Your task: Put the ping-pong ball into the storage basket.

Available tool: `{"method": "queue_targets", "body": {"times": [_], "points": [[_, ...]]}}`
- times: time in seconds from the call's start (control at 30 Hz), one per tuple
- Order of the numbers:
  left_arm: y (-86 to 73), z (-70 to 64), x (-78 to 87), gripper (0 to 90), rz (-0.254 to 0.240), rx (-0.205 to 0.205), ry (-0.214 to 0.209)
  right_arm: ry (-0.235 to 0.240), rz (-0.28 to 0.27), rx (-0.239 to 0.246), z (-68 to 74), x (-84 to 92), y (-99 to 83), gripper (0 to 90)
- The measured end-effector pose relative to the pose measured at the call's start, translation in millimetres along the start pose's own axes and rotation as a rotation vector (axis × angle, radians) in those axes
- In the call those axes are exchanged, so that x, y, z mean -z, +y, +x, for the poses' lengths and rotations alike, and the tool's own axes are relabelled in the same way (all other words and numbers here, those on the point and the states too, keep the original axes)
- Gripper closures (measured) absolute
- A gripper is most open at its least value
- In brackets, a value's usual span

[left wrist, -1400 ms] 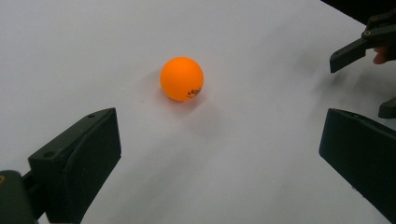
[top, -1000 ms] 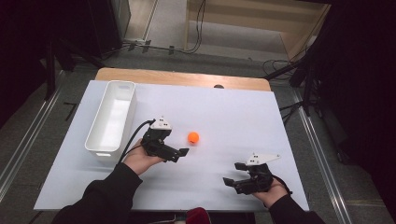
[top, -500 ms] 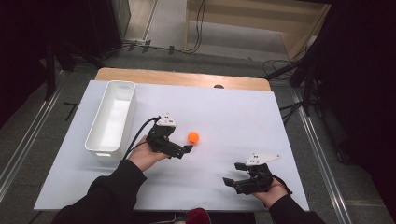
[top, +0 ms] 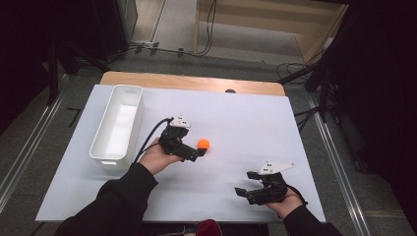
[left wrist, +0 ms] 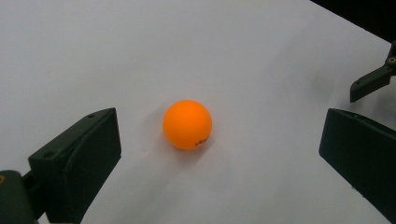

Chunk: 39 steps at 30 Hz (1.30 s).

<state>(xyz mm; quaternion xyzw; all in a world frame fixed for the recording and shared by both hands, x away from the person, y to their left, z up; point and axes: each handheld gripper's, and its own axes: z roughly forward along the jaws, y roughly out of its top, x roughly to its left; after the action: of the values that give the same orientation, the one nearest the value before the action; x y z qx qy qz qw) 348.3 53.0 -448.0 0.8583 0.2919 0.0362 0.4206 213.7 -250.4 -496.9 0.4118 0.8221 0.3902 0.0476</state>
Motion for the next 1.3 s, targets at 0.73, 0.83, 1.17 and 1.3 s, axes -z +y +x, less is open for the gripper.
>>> {"method": "queue_targets", "body": {"times": [0.73, 0.83, 1.17, 1.3], "points": [[15.5, 5.7, -23.3, 0.0, 0.019, -0.032, 0.000, 0.008, 0.008, 0.006, 0.2, -1.5, 0.2, 19.5], [18.4, 5.8, -26.2, 0.0, 0.018, -0.038, -0.003, 0.008, 0.008, 0.005, 0.5, -1.5, 0.2, 19.5], [27.8, 2.9, -37.1, 0.0, 0.018, -0.054, -0.007, 0.010, 0.010, 0.008, 0.1, -2.4, 0.7, 19.5], [32.9, 1.0, -45.0, 0.0, 0.011, -0.054, -0.010, 0.009, 0.012, 0.009, 0.1, -2.4, 0.6, 19.5]]}}
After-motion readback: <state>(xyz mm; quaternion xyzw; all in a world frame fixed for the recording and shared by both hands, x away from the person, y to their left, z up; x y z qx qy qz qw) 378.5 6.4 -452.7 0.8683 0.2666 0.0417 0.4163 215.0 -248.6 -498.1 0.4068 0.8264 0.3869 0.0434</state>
